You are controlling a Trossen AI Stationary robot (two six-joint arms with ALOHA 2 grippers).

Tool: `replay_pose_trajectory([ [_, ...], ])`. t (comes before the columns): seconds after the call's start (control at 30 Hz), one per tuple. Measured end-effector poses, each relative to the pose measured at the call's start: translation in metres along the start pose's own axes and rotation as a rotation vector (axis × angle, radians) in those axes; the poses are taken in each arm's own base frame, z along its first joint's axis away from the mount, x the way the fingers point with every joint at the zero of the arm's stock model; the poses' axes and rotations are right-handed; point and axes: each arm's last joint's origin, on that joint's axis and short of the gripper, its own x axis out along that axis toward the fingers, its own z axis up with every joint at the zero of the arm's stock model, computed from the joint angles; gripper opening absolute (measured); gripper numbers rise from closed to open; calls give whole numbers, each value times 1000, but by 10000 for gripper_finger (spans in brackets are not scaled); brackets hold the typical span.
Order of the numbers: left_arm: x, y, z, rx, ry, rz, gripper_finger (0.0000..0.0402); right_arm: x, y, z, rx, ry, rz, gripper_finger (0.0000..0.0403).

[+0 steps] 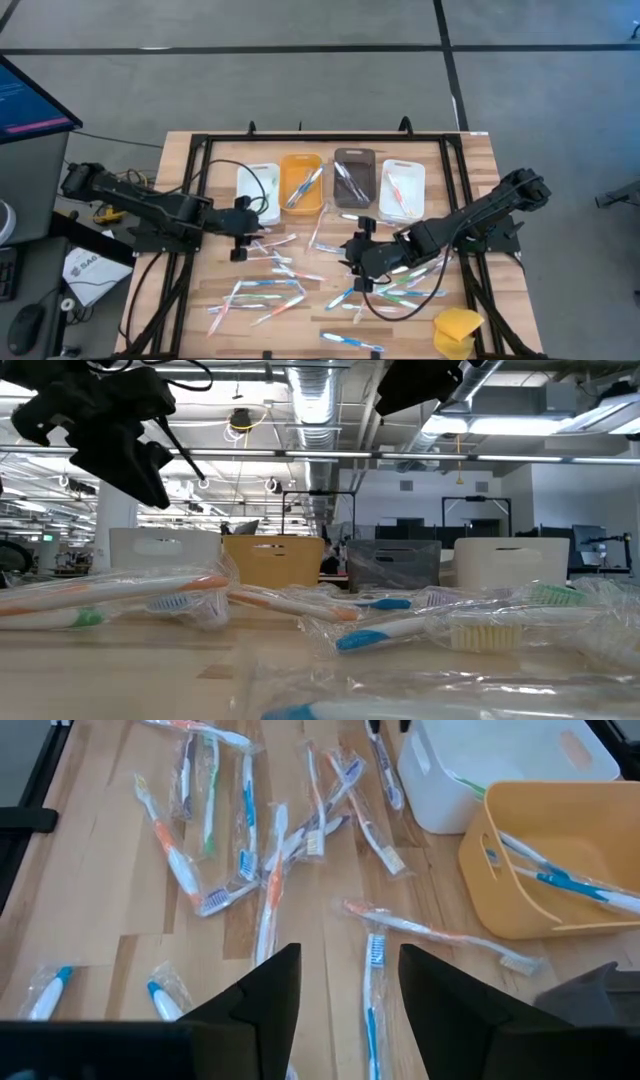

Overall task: Pick & Place Toothbrushes
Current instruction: Put the green toothbrush into the left white bin

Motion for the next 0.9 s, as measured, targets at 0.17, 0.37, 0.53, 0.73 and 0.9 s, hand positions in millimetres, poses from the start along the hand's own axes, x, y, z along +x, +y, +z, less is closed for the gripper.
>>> replay_pose_trajectory([
  [0.17,-2,-1,0,38,22,-2,105,0,0,0,3,4,-1,167],
  [0.37,-17,-7,11,84,35,27,105,0,0,0,6,4,-1,165],
  [0.53,-27,-13,15,98,78,9,105,0,0,0,6,4,-1,165],
  [0.73,-24,-21,9,60,140,5,106,0,0,-1,25,9,0,166],
  [0.9,-15,-38,4,49,215,-41,106,0,0,-3,28,23,-5,164],
])
